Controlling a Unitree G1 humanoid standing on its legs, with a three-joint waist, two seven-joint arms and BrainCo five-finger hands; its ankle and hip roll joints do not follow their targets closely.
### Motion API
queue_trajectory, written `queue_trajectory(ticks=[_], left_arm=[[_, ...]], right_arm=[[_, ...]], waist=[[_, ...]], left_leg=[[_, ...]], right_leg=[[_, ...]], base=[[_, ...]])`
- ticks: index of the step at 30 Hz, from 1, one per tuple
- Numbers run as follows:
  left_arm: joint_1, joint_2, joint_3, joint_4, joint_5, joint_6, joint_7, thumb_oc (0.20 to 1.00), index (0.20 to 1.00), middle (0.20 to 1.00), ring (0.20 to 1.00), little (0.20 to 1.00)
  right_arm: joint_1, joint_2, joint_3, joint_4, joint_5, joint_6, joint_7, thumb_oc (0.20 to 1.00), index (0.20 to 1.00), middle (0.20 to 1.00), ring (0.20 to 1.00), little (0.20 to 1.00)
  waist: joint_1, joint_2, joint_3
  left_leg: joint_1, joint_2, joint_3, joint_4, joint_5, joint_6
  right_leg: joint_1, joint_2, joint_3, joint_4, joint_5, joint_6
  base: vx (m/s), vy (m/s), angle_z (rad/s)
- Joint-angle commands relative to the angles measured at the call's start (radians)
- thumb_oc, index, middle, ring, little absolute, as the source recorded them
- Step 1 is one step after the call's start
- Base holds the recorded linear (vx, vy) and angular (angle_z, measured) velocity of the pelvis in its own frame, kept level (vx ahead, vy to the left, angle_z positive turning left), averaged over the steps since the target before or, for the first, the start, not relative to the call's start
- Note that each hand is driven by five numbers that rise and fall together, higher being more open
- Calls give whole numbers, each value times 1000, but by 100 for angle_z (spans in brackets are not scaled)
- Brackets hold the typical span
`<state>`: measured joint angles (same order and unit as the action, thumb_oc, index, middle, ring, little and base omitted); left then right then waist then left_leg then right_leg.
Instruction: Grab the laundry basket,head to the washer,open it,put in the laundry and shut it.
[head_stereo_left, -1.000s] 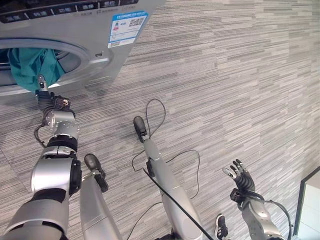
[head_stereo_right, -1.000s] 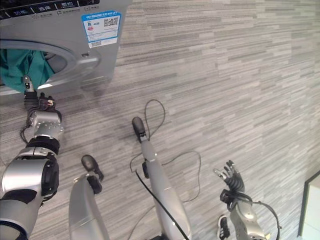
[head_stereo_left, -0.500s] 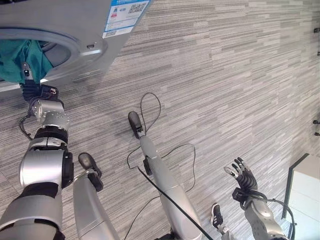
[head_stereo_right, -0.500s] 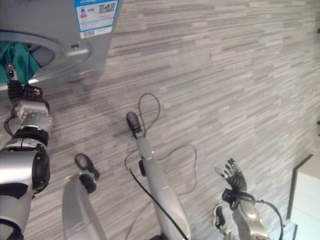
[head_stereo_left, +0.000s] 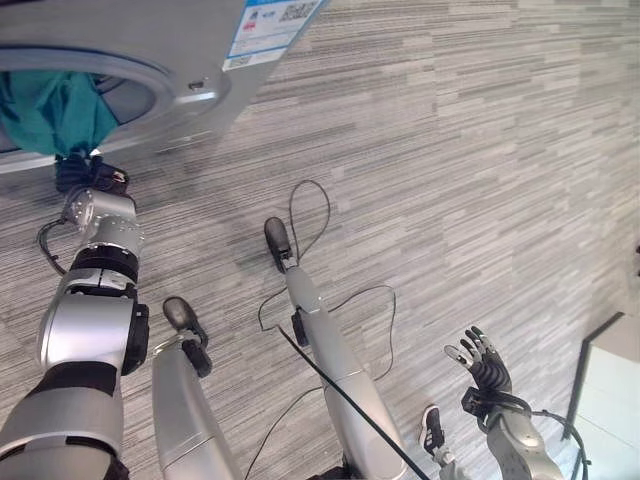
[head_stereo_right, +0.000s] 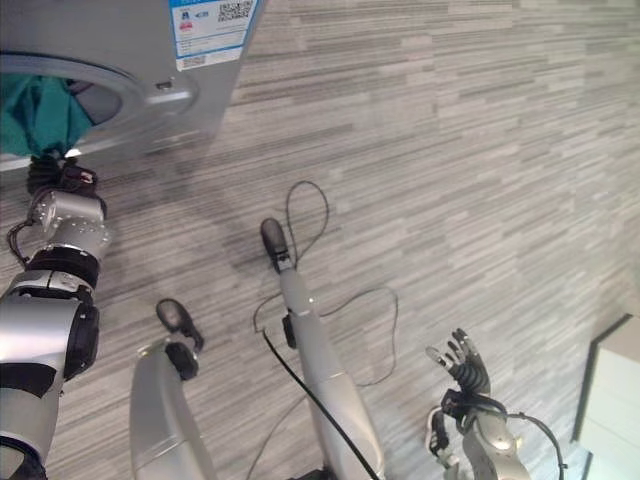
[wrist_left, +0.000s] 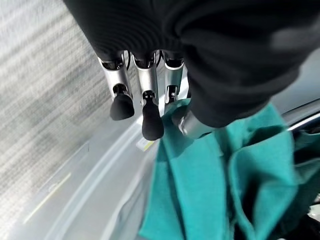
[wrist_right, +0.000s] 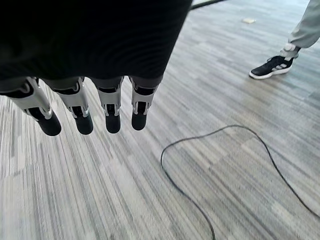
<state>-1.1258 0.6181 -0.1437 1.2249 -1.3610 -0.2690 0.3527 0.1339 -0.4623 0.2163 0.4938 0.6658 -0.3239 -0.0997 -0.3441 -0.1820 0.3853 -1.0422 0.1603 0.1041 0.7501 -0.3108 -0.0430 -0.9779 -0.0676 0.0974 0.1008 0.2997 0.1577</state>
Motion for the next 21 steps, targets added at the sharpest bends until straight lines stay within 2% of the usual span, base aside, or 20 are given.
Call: queue_trajectory(ticks=[1, 11, 12, 13, 14, 15, 17, 18, 19, 20, 21], left_arm=[[-153, 149, -41, -254, 107, -173, -80, 200, 200, 200, 200, 200], [-220, 160, -113, -328, 79, -207, -106, 200, 200, 200, 200, 200], [-203, 174, -132, -382, 99, -207, -125, 442, 442, 442, 442, 442], [-198, 175, -130, -369, 96, -204, -119, 511, 511, 511, 511, 511], [-214, 178, -145, -339, 96, -194, -115, 1000, 1000, 1000, 1000, 1000], [-216, 178, -146, -338, 95, -194, -116, 1000, 1000, 1000, 1000, 1000], [-276, 194, -206, -228, 131, -141, -114, 1000, 1000, 1000, 1000, 1000], [-277, 194, -207, -227, 131, -141, -114, 1000, 1000, 1000, 1000, 1000], [-257, 181, -201, -157, 168, -95, -135, 1000, 1000, 1000, 1000, 1000], [-257, 181, -200, -156, 168, -94, -136, 1000, 1000, 1000, 1000, 1000], [-241, 169, -190, -104, 196, -67, -148, 1000, 1000, 1000, 1000, 1000]], right_arm=[[22, -68, -68, 12, -17, -8, 2, 1000, 1000, 1000, 1000, 1000], [9, -65, -85, 89, -28, 4, -4, 1000, 1000, 1000, 1000, 1000], [11, -73, -96, 84, -32, 2, -2, 1000, 1000, 1000, 1000, 1000], [7, -78, -93, 82, -33, 2, -2, 1000, 1000, 1000, 1000, 1000], [1, -85, -89, 83, -35, 4, -5, 1000, 1000, 1000, 1000, 1000], [0, -84, -89, 84, -35, 4, -5, 1000, 1000, 1000, 1000, 1000], [10, -112, -90, 55, -38, 6, 0, 1000, 1000, 1000, 1000, 1000], [10, -112, -90, 55, -38, 6, 0, 1000, 1000, 1000, 1000, 1000], [33, -134, -94, 4, -32, -4, 16, 1000, 1000, 1000, 1000, 1000], [34, -136, -94, 3, -32, -3, 17, 1000, 1000, 1000, 1000, 1000], [40, -147, -89, -19, -31, -6, 23, 1000, 1000, 1000, 1000, 1000]], waist=[[26, 52, 14], [58, 76, 17], [63, 81, 28], [63, 81, 32], [61, 83, 37], [62, 83, 38], [56, 86, 56], [56, 86, 56], [51, 82, 73], [51, 84, 71], [44, 78, 81]], left_leg=[[192, -65, 8, -136, -20, 14], [306, -94, -4, -225, 30, 4], [307, -98, -2, -225, 36, 2], [304, -98, -1, -223, 38, 1], [297, -97, 0, -217, 40, 0], [296, -97, -1, -217, 40, 0], [269, -95, 6, -201, 41, -2], [268, -95, 6, -200, 41, -2], [232, -91, 9, -187, 43, -4], [229, -91, 9, -186, 43, -4], [202, -86, 10, -177, 47, -5]], right_leg=[[145, -21, -63, -87, -32, 45], [240, -56, -87, -95, -33, 48], [243, -59, -88, -97, -33, 46], [242, -60, -89, -98, -33, 44], [238, -60, -89, -99, -30, 42], [238, -60, -89, -99, -30, 42], [216, -61, -87, -98, -23, 40], [215, -61, -87, -98, -23, 40], [186, -58, -83, -102, -14, 37], [184, -57, -83, -102, -14, 37], [163, -54, -83, -104, -7, 36]], base=[[-53, -65, 21], [-31, -38, 15], [-43, -19, 6], [-60, -18, 9], [-32, 2, 7], [-58, 11, 4], [-62, 11, 0], [-66, -5, -1], [-43, -5, 0], [-68, -12, 1], [0, 0, 0]])
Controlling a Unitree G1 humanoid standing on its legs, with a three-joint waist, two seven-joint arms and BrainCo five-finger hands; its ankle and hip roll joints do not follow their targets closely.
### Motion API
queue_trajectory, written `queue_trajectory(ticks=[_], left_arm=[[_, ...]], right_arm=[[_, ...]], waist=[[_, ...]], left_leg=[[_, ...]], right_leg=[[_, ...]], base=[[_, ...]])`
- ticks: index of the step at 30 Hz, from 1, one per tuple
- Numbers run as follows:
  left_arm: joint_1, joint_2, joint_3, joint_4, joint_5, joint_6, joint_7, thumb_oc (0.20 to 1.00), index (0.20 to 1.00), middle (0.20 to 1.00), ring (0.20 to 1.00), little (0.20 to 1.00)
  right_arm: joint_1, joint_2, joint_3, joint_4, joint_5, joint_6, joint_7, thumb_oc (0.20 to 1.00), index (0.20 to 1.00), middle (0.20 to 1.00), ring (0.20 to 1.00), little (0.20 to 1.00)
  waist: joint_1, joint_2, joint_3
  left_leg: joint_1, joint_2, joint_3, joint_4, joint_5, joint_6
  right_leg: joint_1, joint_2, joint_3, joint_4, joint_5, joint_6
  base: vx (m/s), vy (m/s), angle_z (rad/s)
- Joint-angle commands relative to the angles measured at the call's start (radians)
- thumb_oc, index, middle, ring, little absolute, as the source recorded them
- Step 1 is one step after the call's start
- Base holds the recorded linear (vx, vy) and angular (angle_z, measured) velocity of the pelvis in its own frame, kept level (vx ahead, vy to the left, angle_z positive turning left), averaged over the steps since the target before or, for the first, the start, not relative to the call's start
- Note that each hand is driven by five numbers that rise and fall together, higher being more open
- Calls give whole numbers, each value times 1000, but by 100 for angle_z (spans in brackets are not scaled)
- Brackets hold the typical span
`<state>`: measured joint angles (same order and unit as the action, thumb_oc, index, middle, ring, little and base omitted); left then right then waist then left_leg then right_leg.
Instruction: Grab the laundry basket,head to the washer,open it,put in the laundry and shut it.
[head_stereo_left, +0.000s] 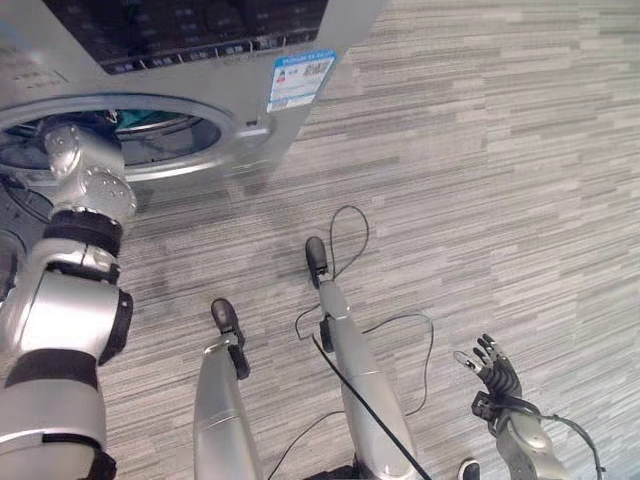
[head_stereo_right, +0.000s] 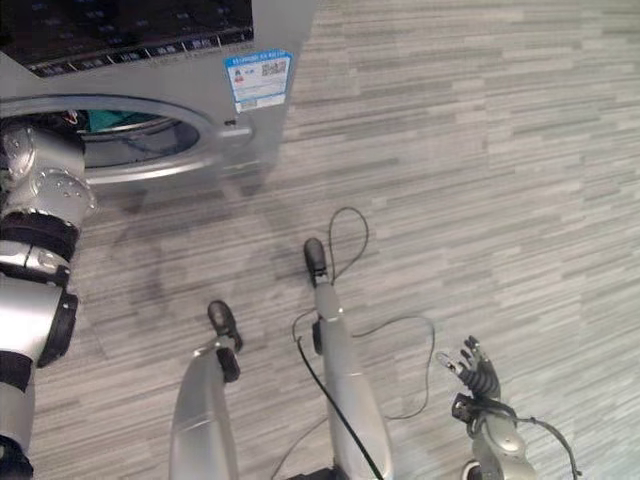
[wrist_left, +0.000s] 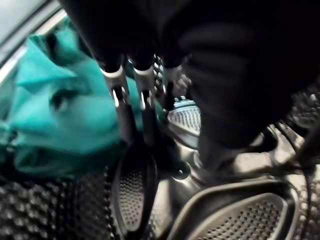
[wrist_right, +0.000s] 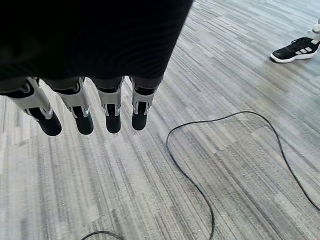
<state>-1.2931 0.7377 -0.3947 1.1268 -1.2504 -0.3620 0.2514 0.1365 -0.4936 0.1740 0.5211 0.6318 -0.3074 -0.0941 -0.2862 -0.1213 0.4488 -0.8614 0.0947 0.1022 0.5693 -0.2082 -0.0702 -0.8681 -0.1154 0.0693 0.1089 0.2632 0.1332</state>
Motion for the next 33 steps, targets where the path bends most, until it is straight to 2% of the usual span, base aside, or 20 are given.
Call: queue_trajectory(ticks=[1, 7, 10, 15, 18, 19, 22, 25, 26, 27, 29, 32, 33], left_arm=[[-74, 49, 63, -5, 86, 27, -48, 1000, 1000, 1000, 1000, 1000], [9, 27, 107, 117, 214, 109, -72, 1000, 1000, 1000, 1000, 1000], [36, 20, 132, 123, 220, 109, -78, 1000, 1000, 1000, 1000, 1000], [172, -3, 163, 24, 256, 94, -92, 1000, 1000, 1000, 1000, 1000], [418, -69, 223, -113, 315, 72, -104, 1000, 1000, 1000, 1000, 1000], [542, -125, 252, -176, 326, 66, -105, 1000, 1000, 1000, 1000, 1000], [651, -174, 258, -232, 355, 63, -109, 1000, 1000, 1000, 1000, 1000], [782, -255, 286, -181, 423, 83, -110, 1000, 1000, 1000, 1000, 1000], [808, -274, 290, -153, 448, 86, -108, 1000, 1000, 1000, 1000, 1000], [830, -292, 301, -119, 472, 94, -106, 1000, 1000, 1000, 1000, 1000], [890, -330, 346, -50, 494, 102, -107, 1000, 1000, 1000, 1000, 1000], [937, -353, 369, -43, 484, 105, -113, 1000, 1000, 1000, 1000, 1000], [976, -376, 371, -44, 509, 105, -122, 1000, 1000, 1000, 1000, 1000]], right_arm=[[38, -117, -48, -48, 4, -22, 18, 1000, 1000, 1000, 1000, 1000], [54, -120, -48, -54, 10, -26, 25, 1000, 1000, 1000, 1000, 1000], [44, -126, -60, -55, 10, -30, 22, 1000, 1000, 1000, 1000, 1000], [20, -117, -62, -66, 7, -36, 17, 1000, 1000, 1000, 1000, 1000], [-26, -88, -52, -38, -22, -42, -5, 1000, 1000, 1000, 1000, 1000], [-49, -73, -51, -12, -27, -41, -17, 1000, 1000, 1000, 1000, 1000], [-70, -60, -53, 12, -48, -30, -38, 1000, 1000, 1000, 1000, 1000], [-101, -47, -54, 54, -74, -9, -55, 1000, 1000, 1000, 1000, 1000], [-118, -44, -59, 86, -80, -6, -61, 1000, 1000, 1000, 1000, 1000], [-140, -37, -54, 120, -81, 2, -62, 1000, 1000, 1000, 1000, 1000], [-171, -13, -52, 183, -84, 17, -70, 1000, 1000, 1000, 1000, 1000], [-186, -2, -48, 214, -92, 32, -69, 1000, 1000, 1000, 1000, 1000], [-200, 14, -53, 253, -93, 41, -60, 1000, 1000, 1000, 1000, 1000]], waist=[[-15, 18, 16], [-28, 16, 21], [-31, 19, 15], [-18, 35, 13], [10, 45, 17], [24, 45, 14], [40, 40, 12], [69, 28, 1], [65, 13, 1], [71, 9, -3], [97, 3, -22], [110, 7, -40], [120, 10, -65]], left_leg=[[19, -20, 12, 5, -56, 22], [-16, -6, 10, 33, -56, 22], [-19, -5, 9, 31, -55, 22], [-8, -8, 7, 19, -49, 22], [34, -15, 11, 5, -37, 21], [66, -18, 11, -5, -29, 21], [118, -23, 14, -24, -21, 21], [246, -34, 18, -69, -14, 21], [262, -53, 27, -77, 22, 26], [311, -56, 26, -100, 24, 25], [407, -69, 31, -124, 17, 29], [472, -80, 31, -141, 7, 33], [523, -103, 34, -156, 2, 41]], right_leg=[[51, -6, -55, -112, 30, 60], [11, 7, -42, -96, 32, 51], [0, 9, -37, -91, 32, 49], [4, 8, -37, -86, 26, 44], [36, 1, -44, -82, 18, 42], [73, -5, -52, -82, 14, 41], [127, -15, -64, -87, 10, 42], [252, -33, -81, -101, 0, 42], [270, -57, -87, -101, 16, 37], [310, -63, -91, -104, 12, 40], [402, -75, -99, -108, -5, 41], [454, -85, -99, -106, -17, 45], [496, -104, -101, -94, -29, 49]], base=[[0, 0, 0], [-10, 0, -4], [-2, 12, -4], [0, 0, 0], [-40, 8, -6], [-44, -7, -3], [-45, -10, 8], [-18, 4, 29], [-68, 22, 25], [-42, 19, 26], [58, 91, 24], [45, 109, 6], [25, 149, 8]])
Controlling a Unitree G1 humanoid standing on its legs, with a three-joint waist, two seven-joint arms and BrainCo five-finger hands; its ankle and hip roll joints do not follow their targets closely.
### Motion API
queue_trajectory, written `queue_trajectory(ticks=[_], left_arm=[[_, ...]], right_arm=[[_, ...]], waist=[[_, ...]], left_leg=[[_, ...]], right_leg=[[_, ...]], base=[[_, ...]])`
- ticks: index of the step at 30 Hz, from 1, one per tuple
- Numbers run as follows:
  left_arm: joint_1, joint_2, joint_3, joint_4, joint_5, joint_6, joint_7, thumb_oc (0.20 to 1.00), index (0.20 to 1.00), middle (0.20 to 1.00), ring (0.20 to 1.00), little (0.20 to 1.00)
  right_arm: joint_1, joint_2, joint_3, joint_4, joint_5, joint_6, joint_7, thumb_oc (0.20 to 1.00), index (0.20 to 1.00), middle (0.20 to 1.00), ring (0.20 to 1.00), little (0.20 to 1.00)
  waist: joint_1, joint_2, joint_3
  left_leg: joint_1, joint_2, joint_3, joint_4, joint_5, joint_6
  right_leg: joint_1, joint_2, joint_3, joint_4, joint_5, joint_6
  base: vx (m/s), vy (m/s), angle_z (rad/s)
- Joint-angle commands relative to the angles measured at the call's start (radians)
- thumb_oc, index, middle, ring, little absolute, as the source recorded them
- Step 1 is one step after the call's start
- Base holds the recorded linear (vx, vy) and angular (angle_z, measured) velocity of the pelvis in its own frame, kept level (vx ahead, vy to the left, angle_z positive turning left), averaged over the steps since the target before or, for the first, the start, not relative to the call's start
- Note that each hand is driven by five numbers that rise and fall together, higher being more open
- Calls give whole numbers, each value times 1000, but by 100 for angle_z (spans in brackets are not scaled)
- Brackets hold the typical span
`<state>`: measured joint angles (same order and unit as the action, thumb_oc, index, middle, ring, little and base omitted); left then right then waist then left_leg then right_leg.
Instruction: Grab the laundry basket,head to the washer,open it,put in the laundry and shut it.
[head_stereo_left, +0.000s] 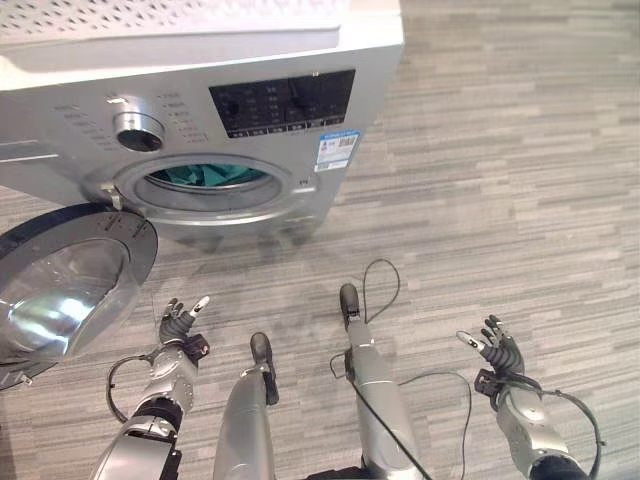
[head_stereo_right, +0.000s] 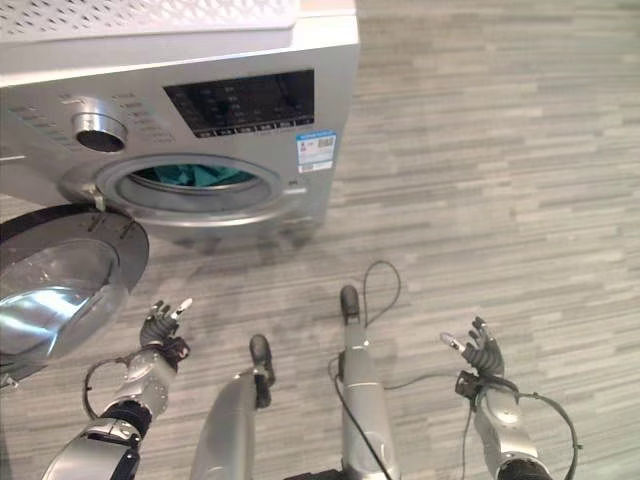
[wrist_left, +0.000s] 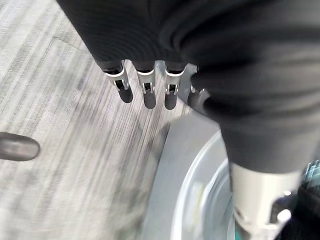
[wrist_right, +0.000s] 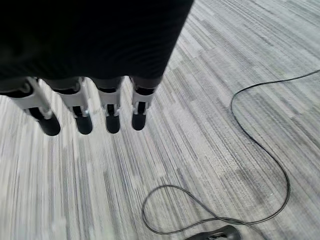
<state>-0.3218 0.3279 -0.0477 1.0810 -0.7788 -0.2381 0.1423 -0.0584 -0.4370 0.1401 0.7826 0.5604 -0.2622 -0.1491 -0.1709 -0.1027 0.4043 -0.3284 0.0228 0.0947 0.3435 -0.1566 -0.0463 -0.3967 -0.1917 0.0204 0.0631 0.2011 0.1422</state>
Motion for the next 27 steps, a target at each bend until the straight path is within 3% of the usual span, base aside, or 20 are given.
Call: queue_trajectory(ticks=[1, 4, 8, 11, 12, 14, 16, 20, 23, 27], left_arm=[[23, 25, 21, -10, 48, -17, -14, 1000, 1000, 1000, 1000, 1000], [104, -3, -12, -89, 96, -26, -21, 1000, 1000, 1000, 1000, 1000], [158, -22, -21, -119, 101, -20, -33, 1000, 1000, 1000, 1000, 1000], [204, -51, -7, -106, 114, -8, -42, 1000, 1000, 1000, 1000, 1000], [207, -57, -3, -94, 124, -2, -42, 1000, 1000, 1000, 1000, 1000], [216, -62, -1, -90, 133, 5, -50, 1000, 1000, 1000, 1000, 1000], [220, -62, 1, -76, 148, 18, -54, 1000, 1000, 1000, 1000, 1000], [227, -59, -2, -50, 189, 28, -56, 1000, 1000, 1000, 1000, 1000], [231, -80, 2, -33, 199, 23, -55, 1000, 1000, 1000, 1000, 1000], [254, -103, -5, -57, 189, 26, -58, 1000, 1000, 1000, 1000, 1000]], right_arm=[[-4, -37, -24, -3, -19, 1, -1, 1000, 1000, 1000, 1000, 1000], [4, -23, -43, 8, -7, 11, 14, 1000, 1000, 1000, 1000, 1000], [10, 1, -48, 0, -5, 15, 21, 1000, 1000, 1000, 1000, 1000], [11, 36, -35, 23, -26, 22, 28, 1000, 1000, 1000, 1000, 1000], [10, 48, -30, 41, -26, 24, 27, 1000, 1000, 1000, 1000, 1000], [25, 60, -29, 52, -26, 26, 32, 1000, 1000, 1000, 1000, 1000], [46, 67, -30, 53, -24, 27, 39, 1000, 1000, 1000, 1000, 1000], [119, 75, -48, 43, 21, 17, 52, 1000, 1000, 1000, 1000, 1000], [149, 78, -61, 74, 39, 16, 50, 1000, 1000, 1000, 1000, 1000], [155, 68, -67, 82, 15, 24, 42, 1000, 1000, 1000, 1000, 1000]], waist=[[7, -4, -31], [20, 22, -62], [16, 38, -91], [32, 66, -104], [33, 79, -110], [25, 96, -132], [18, 107, -161], [-5, 94, -235], [-10, 83, -274], [3, 93, -299]], left_leg=[[9, -40, 40, 70, -56, 21], [86, -62, 36, 31, -68, 35], [171, -94, 55, -38, -63, 55], [287, -96, 94, -152, -35, 68], [308, -92, 98, -185, -19, 71], [340, -87, 101, -247, 9, 76], [350, -87, 99, -298, 53, 73], [350, -107, 91, -352, 95, 64], [361, -120, 91, -343, 88, 60], [373, -113, 103, -349, 90, 56]], right_leg=[[43, -34, -48, -43, 28, 40], [76, -47, -42, 3, 6, 49], [89, -67, -34, 57, 28, 72], [86, -89, -167, 130, 54, 91], [90, -70, -203, 169, 20, 83], [86, -8, -197, 228, -16, 74], [92, 90, -194, 266, -67, 57], [136, 251, -123, 228, -138, 21], [231, 261, -71, 85, -169, -28], [287, 265, -70, 22, -179, -44]], base=[[40, 210, 7], [43, 172, 10], [25, 194, 6], [21, 225, -28], [-26, 164, -43], [-2, 124, -33], [29, 86, -24], [74, 17, -6], [131, -27, 22], [100, -55, -4]])
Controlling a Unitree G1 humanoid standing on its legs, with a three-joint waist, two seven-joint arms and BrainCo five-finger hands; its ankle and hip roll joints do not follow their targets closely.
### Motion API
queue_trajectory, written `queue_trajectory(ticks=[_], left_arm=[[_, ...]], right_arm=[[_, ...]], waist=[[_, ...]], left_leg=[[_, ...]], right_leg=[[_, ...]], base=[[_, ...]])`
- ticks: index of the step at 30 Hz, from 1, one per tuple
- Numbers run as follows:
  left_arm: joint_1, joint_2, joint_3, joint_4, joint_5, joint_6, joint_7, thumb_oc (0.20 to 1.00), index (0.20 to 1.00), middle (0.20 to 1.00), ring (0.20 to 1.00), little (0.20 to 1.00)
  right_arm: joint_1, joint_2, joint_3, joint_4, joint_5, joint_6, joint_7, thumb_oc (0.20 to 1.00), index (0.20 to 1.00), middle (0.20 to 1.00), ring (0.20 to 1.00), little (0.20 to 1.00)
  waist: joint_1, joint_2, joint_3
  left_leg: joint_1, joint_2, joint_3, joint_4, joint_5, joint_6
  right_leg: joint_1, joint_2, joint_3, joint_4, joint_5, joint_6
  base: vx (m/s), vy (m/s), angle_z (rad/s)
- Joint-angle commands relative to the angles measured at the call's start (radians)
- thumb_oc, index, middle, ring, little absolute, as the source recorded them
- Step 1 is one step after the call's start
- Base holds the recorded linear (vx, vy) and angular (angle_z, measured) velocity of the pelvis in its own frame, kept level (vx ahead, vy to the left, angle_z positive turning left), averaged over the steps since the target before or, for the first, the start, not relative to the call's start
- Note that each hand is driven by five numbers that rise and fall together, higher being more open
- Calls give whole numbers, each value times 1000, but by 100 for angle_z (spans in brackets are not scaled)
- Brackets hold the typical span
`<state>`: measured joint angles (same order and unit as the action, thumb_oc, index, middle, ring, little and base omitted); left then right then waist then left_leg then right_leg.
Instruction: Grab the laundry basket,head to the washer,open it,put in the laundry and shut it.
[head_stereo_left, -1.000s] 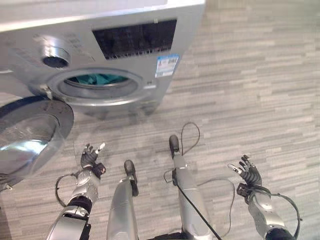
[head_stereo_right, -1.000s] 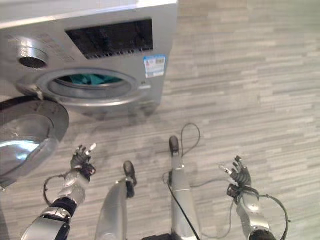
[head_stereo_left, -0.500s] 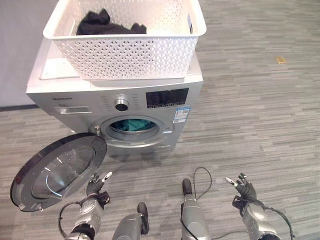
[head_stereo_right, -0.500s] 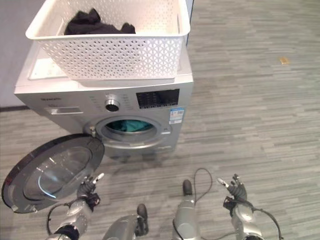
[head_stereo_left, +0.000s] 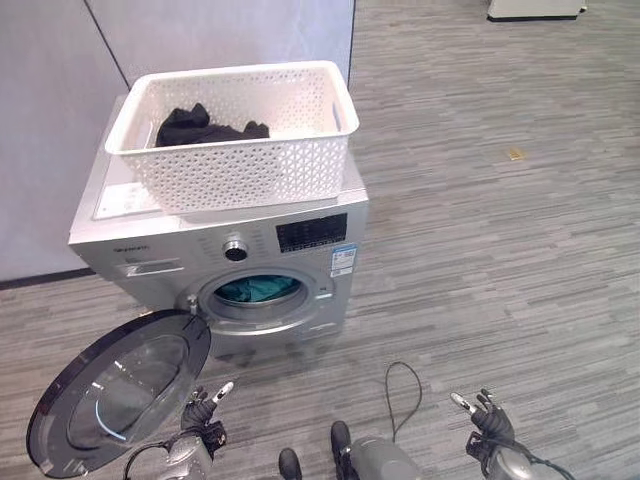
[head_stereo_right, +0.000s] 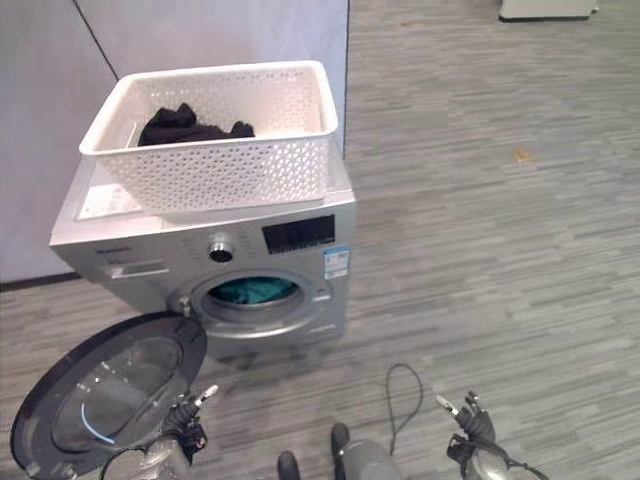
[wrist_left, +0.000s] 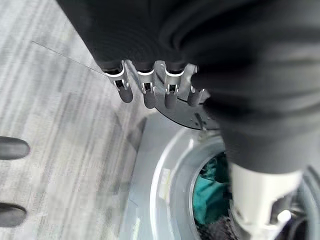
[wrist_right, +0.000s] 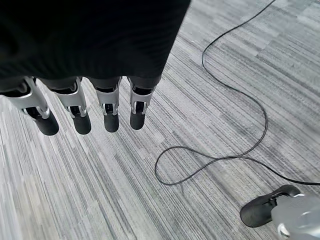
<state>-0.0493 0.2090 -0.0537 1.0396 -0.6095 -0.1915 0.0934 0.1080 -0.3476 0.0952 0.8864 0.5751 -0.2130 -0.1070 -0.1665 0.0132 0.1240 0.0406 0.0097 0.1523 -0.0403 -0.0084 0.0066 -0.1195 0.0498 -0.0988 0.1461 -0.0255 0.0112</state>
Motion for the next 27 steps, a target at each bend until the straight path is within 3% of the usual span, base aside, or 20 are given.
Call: queue_trajectory(ticks=[1, 5, 6, 7, 8, 10, 11, 12, 13, 16, 17, 18, 19, 20, 21, 22, 24, 27], left_arm=[[-8, 6, -5, -15, 29, -17, -9, 1000, 1000, 1000, 1000, 1000], [-13, -6, -20, -41, 19, -21, -8, 1000, 1000, 1000, 1000, 1000], [-14, -9, -31, -74, 8, -27, -8, 1000, 1000, 1000, 1000, 1000], [-14, -9, -31, -74, 8, -27, -8, 1000, 1000, 1000, 1000, 1000], [-11, -8, -60, -141, -6, -36, -11, 1000, 1000, 1000, 1000, 1000], [-12, -5, -66, -159, -8, -39, -5, 1000, 1000, 1000, 1000, 1000], [-16, -4, -69, -154, -9, -32, -5, 1000, 1000, 1000, 1000, 1000], [-18, -4, -70, -148, -7, -27, -5, 1000, 1000, 1000, 1000, 1000], [-18, 1, -61, -111, 4, -23, -3, 1000, 1000, 1000, 1000, 1000], [-23, 2, -49, -83, 4, -23, 2, 1000, 1000, 1000, 1000, 1000], [-27, 2, -38, -60, -2, -24, 8, 1000, 1000, 1000, 1000, 1000], [-54, 0, -26, -4, -8, -26, 12, 1000, 1000, 1000, 1000, 1000], [-60, -3, -28, -6, -5, -28, 15, 1000, 1000, 1000, 1000, 1000], [-57, -5, -31, -13, 1, -31, 15, 1000, 1000, 1000, 1000, 1000], [-44, -6, -37, -27, 11, -33, 11, 1000, 1000, 1000, 1000, 1000], [-44, -7, -38, -27, 11, -33, 11, 1000, 1000, 1000, 1000, 1000], [-48, -13, -58, -29, 37, -33, 13, 1000, 1000, 1000, 1000, 1000], [-14, 8, -84, -101, 111, -38, 18, 1000, 1000, 1000, 1000, 1000]], right_arm=[[4, -25, -31, -33, 3, -26, 4, 1000, 1000, 1000, 1000, 1000], [22, -36, -34, -47, -6, -25, 8, 1000, 1000, 1000, 1000, 1000], [26, -46, -34, -63, -12, -26, 7, 1000, 1000, 1000, 1000, 1000], [26, -46, -34, -63, -12, -26, 7, 1000, 1000, 1000, 1000, 1000], [19, -67, -35, -57, -8, -30, 7, 1000, 1000, 1000, 1000, 1000], [17, -73, -33, -64, -21, -28, 4, 1000, 1000, 1000, 1000, 1000], [21, -75, -36, -77, -26, -27, -1, 1000, 1000, 1000, 1000, 1000], [27, -78, -42, -85, -27, -27, -5, 1000, 1000, 1000, 1000, 1000], [28, -87, -47, -98, -23, -29, -5, 1000, 1000, 1000, 1000, 1000], [24, -90, -42, -97, -26, -28, -3, 1000, 1000, 1000, 1000, 1000], [23, -95, -34, -99, -34, -30, -2, 1000, 1000, 1000, 1000, 1000], [28, -104, -31, -99, -51, -30, -6, 1000, 1000, 1000, 1000, 1000], [31, -109, -36, -98, -50, -32, -12, 1000, 1000, 1000, 1000, 1000], [34, -114, -42, -101, -48, -35, -14, 1000, 1000, 1000, 1000, 1000], [39, -121, -47, -113, -51, -34, -10, 1000, 1000, 1000, 1000, 1000], [40, -122, -47, -113, -51, -34, -10, 1000, 1000, 1000, 1000, 1000], [35, -116, -60, -99, -48, -33, -14, 1000, 1000, 1000, 1000, 1000], [34, -101, -70, -129, -61, -28, -23, 1000, 1000, 1000, 1000, 1000]], waist=[[-4, -22, -24], [-18, -20, -26], [-22, -27, -20], [-22, -27, -20], [-15, -41, 12], [-8, -49, 24], [-12, -55, 26], [-20, -64, 21], [-14, -74, 17], [-11, -77, 18], [-10, -74, 19], [-21, -64, 22], [-24, -55, 24], [-22, -48, 28], [-30, -29, 24], [-28, -29, 26], [-30, -7, 19], [-21, -3, 2]], left_leg=[[8, -99, 44, 40, -61, 1], [-4, -101, 44, 78, -73, -10], [-38, -101, 46, 159, -94, -17], [-39, -101, 46, 160, -94, -17], [-134, -98, 34, 367, -93, -69], [-158, -85, 26, 416, -76, -85], [-174, -52, 49, 423, -75, -84], [-174, 1, 83, 392, -76, -73], [-176, 51, 56, 334, -75, -62], [-170, 76, 31, 294, -53, -65], [-157, 115, 12, 229, -11, -77], [-142, 199, 36, 124, 88, -117], [-150, 232, 50, 91, 134, -134], [-141, 245, 42, 66, 156, -144], [-93, 248, 81, 36, 136, -157], [-86, 248, 84, 33, 136, -157], [-65, 218, 79, -6, 133, -154], [-30, 174, 96, -41, 112, -134]], right_leg=[[28, 19, 51, -81, 47, 82], [41, 11, 53, -105, 47, 75], [36, 2, 54, -106, 48, 71], [36, 2, 54, -106, 48, 71], [46, -14, 52, -103, 47, 56], [56, -20, 52, -106, 49, 52], [63, -29, 44, -111, 48, 52], [69, -49, 36, -116, 45, 57], [82, -64, 47, -119, 35, 61], [81, -64, 55, -114, 30, 63], [78, -61, 64, -109, 22, 63], [86, -64, 67, -108, 10, 68], [92, -67, 67, -107, 0, 70], [105, -67, 71, -107, -8, 71], [112, -71, 75, -100, -20, 81], [115, -71, 77, -99, -21, 82], [120, -87, 75, -97, -16, 97], [115, -123, 86, -86, -5, 118]], base=[[59, -66, -4], [26, -51, 1], [-21, -23, 12], [-77, -90, 32], [-57, -68, 46], [-45, -61, 45], [-11, -16, 15], [49, 57, 1], [57, 65, 11], [52, 59, 12], [101, 154, -25], [141, 226, -27], [153, 249, -10], [165, 297, 16], [128, 226, 21], [138, 259, -17], [119, 232, -26], [105, 274, 2]])
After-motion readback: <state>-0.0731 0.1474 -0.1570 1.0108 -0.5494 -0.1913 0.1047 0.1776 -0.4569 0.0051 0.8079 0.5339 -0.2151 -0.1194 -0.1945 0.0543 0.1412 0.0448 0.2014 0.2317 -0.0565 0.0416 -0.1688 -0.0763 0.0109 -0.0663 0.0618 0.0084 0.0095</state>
